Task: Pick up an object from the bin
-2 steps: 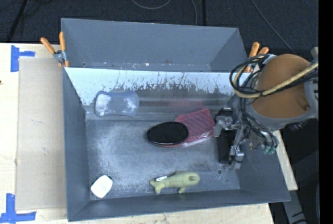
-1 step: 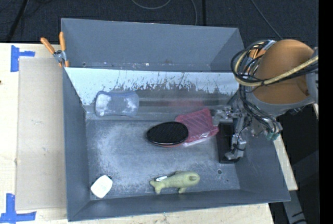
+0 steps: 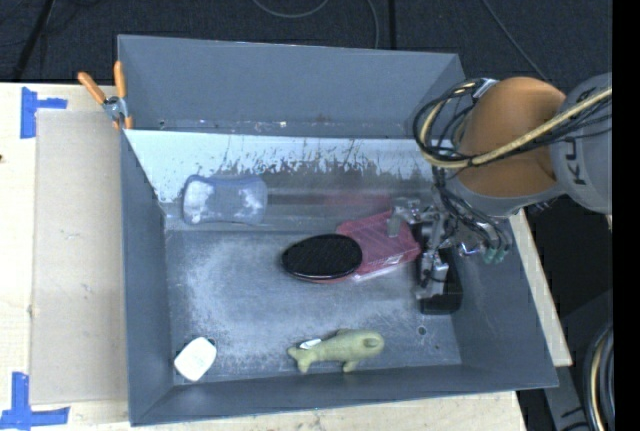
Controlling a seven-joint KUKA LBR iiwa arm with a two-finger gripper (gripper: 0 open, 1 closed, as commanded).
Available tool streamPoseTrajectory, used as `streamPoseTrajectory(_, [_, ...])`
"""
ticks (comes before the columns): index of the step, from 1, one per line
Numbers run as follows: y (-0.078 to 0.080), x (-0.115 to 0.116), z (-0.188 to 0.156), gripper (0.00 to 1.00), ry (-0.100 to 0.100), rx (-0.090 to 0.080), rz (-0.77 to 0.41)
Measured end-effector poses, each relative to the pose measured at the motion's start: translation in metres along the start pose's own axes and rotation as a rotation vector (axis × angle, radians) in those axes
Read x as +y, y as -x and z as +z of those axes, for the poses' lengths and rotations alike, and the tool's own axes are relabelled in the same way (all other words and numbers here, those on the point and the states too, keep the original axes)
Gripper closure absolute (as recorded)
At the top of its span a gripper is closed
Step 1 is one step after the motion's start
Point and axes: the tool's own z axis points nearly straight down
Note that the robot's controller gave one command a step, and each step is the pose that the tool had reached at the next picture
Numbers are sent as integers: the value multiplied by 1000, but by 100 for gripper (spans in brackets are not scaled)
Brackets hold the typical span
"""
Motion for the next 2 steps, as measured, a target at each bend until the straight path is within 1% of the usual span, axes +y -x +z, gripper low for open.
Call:
streamPoseTrajectory(1, [10,-8,53,0,6,2,-7])
streamPoseTrajectory(2, [10,12,29,0,3,10,-83])
